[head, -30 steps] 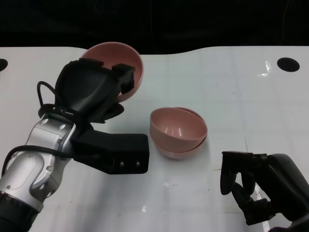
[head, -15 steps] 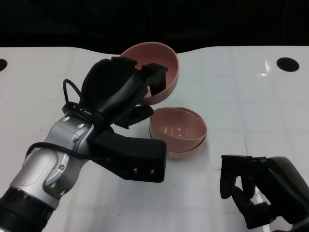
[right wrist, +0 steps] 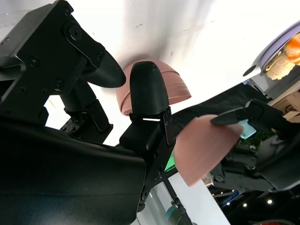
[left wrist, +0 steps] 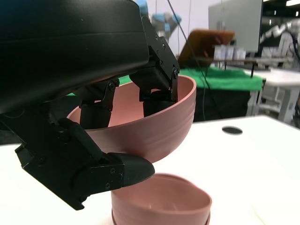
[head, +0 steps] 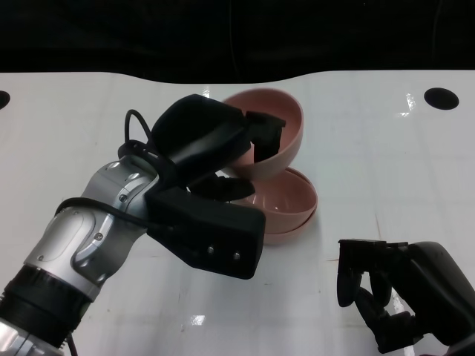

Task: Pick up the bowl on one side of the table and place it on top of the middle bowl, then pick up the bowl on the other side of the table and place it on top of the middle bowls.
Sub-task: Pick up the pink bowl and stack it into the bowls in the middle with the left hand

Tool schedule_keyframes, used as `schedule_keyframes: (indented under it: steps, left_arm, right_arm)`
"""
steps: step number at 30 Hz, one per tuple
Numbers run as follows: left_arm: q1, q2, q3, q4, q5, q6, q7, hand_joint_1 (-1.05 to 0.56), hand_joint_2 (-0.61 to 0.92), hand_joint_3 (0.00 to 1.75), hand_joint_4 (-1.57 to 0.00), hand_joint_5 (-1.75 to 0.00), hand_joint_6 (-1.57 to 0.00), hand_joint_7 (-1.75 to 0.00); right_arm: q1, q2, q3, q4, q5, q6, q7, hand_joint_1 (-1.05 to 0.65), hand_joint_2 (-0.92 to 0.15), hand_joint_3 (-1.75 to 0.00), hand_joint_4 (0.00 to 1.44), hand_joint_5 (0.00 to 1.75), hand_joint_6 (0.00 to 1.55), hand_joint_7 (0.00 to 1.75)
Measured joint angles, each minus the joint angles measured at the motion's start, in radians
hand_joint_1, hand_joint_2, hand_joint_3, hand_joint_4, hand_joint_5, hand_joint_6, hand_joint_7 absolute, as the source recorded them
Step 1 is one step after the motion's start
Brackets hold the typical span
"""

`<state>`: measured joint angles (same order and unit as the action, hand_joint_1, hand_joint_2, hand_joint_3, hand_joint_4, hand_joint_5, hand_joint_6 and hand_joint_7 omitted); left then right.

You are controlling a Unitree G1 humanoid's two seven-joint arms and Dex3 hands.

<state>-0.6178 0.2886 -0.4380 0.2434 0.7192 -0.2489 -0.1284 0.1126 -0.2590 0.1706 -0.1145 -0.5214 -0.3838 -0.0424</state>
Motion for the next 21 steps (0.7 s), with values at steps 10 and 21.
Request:
schedule_keyframes:
  steps: [10,21]
  left_arm:
    - [-0.038,-0.034,-0.027,0.084,-0.016,-0.009,-0.035,-0.24,0.52,1.02,-0.9,-1.75,-0.71,-1.7]
    - [-0.048,-0.08,-0.041,0.228,-0.025,-0.053,-0.018,-0.21,0.47,1.11,-0.92,-1.75,-0.71,-1.67]
  right_arm:
    - [0.001,0.001,0.004,-0.018,0.0,0.01,0.006,-0.06,-0.18,-1.59,0.95,1.75,0.8,1.62]
    - [0.008,0.002,0.006,-0.024,0.0,0.01,0.007,-0.07,-0.17,-1.6,0.95,1.75,0.8,1.61]
